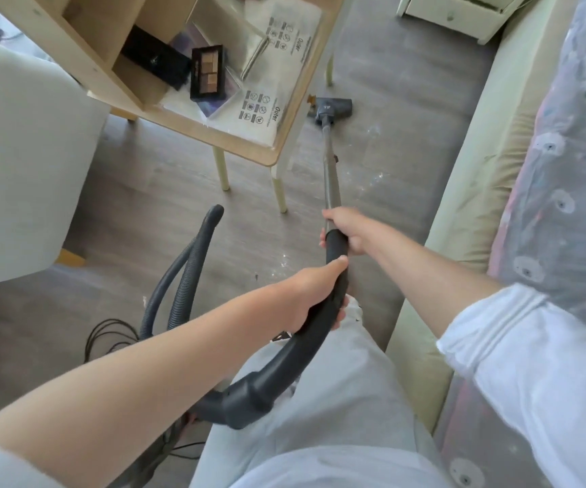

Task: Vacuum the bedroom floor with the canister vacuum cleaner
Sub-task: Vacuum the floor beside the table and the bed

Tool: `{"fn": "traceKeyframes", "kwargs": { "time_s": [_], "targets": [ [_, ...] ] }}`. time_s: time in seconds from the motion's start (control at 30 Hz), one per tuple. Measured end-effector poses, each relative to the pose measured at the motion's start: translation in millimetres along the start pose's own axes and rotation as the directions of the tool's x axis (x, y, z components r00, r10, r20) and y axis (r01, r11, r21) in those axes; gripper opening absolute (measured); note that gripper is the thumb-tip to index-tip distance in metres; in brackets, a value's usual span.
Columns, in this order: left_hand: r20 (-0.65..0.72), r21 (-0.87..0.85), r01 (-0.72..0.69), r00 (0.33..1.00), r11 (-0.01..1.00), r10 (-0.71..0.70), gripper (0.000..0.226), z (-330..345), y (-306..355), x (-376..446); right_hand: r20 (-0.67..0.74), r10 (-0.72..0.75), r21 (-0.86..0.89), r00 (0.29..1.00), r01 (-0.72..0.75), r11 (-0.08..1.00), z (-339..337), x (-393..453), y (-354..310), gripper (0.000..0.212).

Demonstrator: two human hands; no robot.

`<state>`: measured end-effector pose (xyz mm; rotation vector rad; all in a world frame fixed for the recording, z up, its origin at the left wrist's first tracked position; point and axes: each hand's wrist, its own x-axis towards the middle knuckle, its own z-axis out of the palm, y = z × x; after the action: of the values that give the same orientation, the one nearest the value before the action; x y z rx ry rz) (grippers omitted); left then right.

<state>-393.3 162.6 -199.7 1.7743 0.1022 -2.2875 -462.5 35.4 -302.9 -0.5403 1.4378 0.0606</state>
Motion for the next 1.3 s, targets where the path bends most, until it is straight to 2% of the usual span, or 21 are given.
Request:
{"fn": "traceKeyframes", "kwargs": {
  "time_s": [0.1,0.2,0.3,0.4,0.5,0.67,0.77,0.87,1.0,1.1,1.17,1.3],
  "targets": [
    [0.033,0.055,0.113,0.993,0.992,-0.114,0.052,-26.0,-33.6,-19.7,0.028,0.031,0.110,0.999,-0.034,0.993,26.3,-29.7,34.1,0.018],
    [0.151,0.118,0.217,0.961,0.969,-0.233,0.051,-49.0,-61.5,-38.7,0.018,0.075,0.219,0.997,-0.077,0.973,48.4,-58.2,67.6,0.020],
    [0.275,0.193,0.240,0.918,0.951,-0.287,0.048,-60.0,-77.3,-53.4,-0.015,0.107,0.381,0.994,-0.093,0.920,61.5,-79.2,95.8,0.021],
    [0.313,0.226,0.214,0.908,0.950,-0.279,0.045,-54.8,-76.6,-57.5,-0.039,0.130,0.458,0.991,-0.098,0.884,59.0,-88.0,108.5,0.020],
    [0.281,0.208,0.171,0.933,0.963,-0.226,0.032,-38.5,-58.8,-47.0,-0.078,0.118,0.457,0.990,-0.069,0.887,43.8,-80.3,98.3,0.017],
    [0.140,0.134,0.069,0.986,0.989,-0.087,0.017,8.6,-6.3,-9.4,-0.147,0.067,0.421,0.987,0.001,0.907,-5.7,-35.9,49.7,0.018],
    [0.006,0.189,-0.095,0.995,0.977,0.096,0.020,33.6,27.7,20.9,-0.207,0.027,0.358,0.978,0.050,0.932,-33.9,-6.6,10.7,0.016],
    [-0.046,0.314,-0.208,0.971,0.926,0.233,0.033,46.2,64.3,45.5,-0.265,-0.005,0.336,0.964,0.097,0.937,-67.0,18.1,-26.4,0.016],
    [-0.003,0.344,-0.164,0.984,0.925,0.176,0.047,54.9,88.4,54.3,-0.279,0.034,0.402,0.960,0.085,0.911,-106.2,29.0,-45.8,0.020],
    [-0.013,0.415,-0.186,0.978,0.890,0.210,0.046,59.5,82.0,52.3,-0.278,0.056,0.411,0.959,0.066,0.909,-112.4,25.0,-37.6,0.020],
    [-0.022,0.443,-0.166,0.980,0.881,0.195,0.045,50.8,65.8,44.0,-0.266,0.061,0.395,0.962,0.052,0.917,-100.9,15.9,-20.6,0.020],
    [-0.034,0.442,-0.051,0.997,0.895,0.074,0.050,4.0,17.2,16.9,-0.172,0.102,0.424,0.980,-0.020,0.905,-53.3,-10.3,27.7,0.018]
  ]
}}
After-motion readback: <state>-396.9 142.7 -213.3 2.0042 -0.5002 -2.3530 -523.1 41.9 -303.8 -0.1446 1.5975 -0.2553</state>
